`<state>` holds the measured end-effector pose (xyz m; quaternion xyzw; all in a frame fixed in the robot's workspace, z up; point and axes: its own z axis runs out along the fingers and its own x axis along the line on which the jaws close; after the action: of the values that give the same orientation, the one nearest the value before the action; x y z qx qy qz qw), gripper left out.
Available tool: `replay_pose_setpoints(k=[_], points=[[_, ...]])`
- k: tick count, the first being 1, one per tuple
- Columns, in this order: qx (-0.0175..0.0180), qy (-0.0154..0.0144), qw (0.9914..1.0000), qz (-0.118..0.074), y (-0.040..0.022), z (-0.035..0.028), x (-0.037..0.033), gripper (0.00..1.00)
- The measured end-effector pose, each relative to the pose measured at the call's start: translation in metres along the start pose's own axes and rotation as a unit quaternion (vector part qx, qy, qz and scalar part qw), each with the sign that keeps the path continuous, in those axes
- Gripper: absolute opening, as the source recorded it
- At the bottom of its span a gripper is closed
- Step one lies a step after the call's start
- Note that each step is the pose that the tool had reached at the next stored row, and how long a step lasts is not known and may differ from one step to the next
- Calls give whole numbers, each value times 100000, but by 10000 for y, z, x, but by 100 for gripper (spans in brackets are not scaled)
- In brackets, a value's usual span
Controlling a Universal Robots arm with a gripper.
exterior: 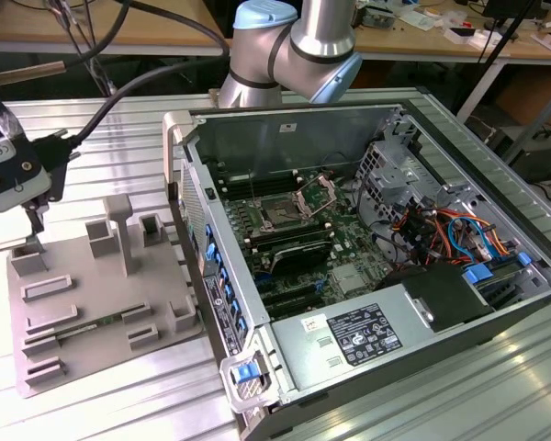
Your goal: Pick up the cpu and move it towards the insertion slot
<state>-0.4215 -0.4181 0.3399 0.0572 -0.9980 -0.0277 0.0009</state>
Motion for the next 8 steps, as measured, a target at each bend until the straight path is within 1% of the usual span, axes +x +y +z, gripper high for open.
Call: replay_pose_setpoints(k=[8], points=[[0, -2, 100000, 3, 4, -63, 0, 55]])
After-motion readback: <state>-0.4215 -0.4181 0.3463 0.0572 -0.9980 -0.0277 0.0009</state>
